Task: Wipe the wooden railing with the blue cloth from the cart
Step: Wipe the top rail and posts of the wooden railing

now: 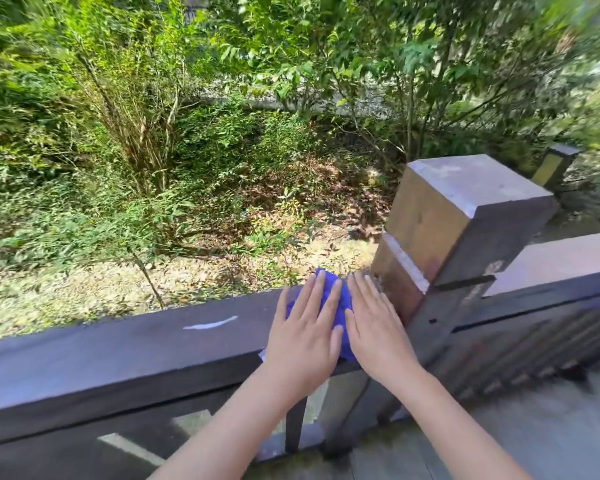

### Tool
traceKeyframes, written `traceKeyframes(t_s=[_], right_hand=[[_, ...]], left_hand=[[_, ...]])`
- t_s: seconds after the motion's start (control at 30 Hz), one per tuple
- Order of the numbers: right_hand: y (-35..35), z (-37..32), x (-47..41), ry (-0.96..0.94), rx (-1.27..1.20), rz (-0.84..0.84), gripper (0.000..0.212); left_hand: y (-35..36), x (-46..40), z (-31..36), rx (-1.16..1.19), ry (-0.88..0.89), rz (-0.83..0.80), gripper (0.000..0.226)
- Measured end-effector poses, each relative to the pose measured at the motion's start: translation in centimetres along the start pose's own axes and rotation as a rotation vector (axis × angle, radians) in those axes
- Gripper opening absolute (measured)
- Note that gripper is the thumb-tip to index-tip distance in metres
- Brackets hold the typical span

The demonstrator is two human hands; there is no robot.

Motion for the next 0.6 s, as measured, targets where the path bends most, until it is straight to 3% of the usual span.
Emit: traceKeyframes(t_s=[0.23, 0.4, 0.6], right_hand=[[0.4, -0.6, -4.4, 0.020, 0.060, -0.051, 0.055], [2.4, -3.8, -4.1, -0.030, 0.022, -0.064, 0.056], [2.5, -5.8, -3.5, -0.167, -0.224, -0.146, 0.055]], left_hand=[[1.3, -3.4, -2.7, 0.034, -0.042, -0.089, 0.055], [0.8, -0.6, -5.5, -0.019, -0.105, -0.084, 0.054], [-0.4, 1.6, -7.7, 0.034, -0.225, -0.087, 0.061]])
Point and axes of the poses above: each hand's wrist, its own x-axis away from the middle knuckle, its own y-axis out of the palm, z = x × y, the point moved 4 cm from there along -x, towards the middle knuckle, and after that the axes turned 9 degrees about -x, right-handed, at the moved point
